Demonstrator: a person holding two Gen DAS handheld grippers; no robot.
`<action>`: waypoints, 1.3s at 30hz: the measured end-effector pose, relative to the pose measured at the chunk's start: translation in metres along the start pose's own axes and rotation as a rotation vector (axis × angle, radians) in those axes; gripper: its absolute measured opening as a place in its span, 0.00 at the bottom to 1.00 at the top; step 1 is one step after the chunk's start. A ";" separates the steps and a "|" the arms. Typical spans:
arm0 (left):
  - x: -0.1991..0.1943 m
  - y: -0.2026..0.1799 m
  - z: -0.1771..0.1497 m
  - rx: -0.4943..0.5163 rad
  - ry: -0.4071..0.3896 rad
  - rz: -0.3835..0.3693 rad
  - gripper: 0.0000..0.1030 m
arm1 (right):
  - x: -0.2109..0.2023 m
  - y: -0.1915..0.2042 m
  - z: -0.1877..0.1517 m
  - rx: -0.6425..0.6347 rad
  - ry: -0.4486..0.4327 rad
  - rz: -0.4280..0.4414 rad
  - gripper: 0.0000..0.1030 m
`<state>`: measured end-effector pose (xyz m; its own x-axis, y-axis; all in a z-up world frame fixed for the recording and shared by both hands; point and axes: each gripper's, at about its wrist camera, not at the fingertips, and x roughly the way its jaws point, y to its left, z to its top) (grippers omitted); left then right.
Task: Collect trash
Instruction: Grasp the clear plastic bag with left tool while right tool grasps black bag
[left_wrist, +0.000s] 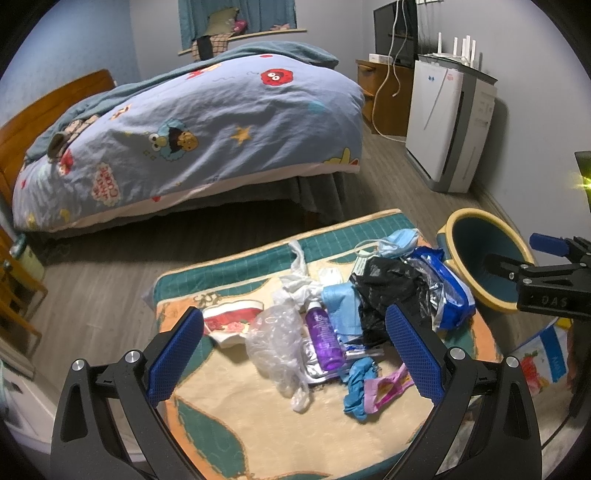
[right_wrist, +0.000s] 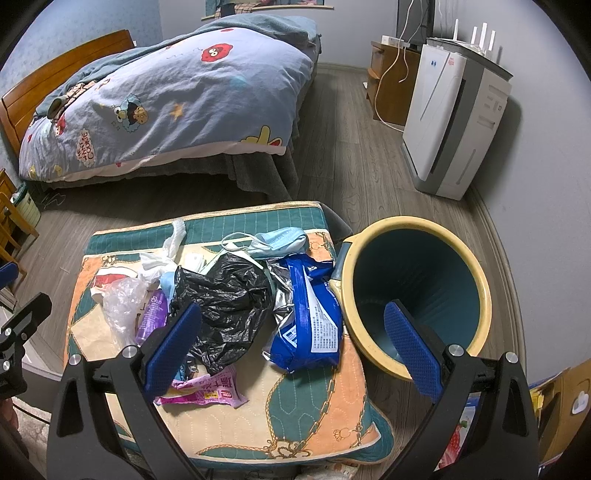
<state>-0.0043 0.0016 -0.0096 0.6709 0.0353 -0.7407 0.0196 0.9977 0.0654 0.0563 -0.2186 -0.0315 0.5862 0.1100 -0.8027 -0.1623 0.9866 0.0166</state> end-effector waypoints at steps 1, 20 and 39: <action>0.000 0.000 0.000 0.002 -0.001 0.000 0.95 | 0.000 0.000 0.002 0.001 0.002 -0.001 0.95; 0.025 0.063 0.026 -0.076 -0.009 0.069 0.95 | 0.059 0.023 0.010 0.103 0.186 0.149 0.95; 0.140 0.050 -0.009 -0.108 0.341 -0.029 0.74 | 0.126 0.086 -0.012 -0.164 0.404 0.180 0.51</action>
<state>0.0834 0.0564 -0.1160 0.3854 0.0064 -0.9227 -0.0553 0.9983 -0.0161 0.1066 -0.1209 -0.1385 0.1870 0.1898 -0.9639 -0.3752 0.9206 0.1085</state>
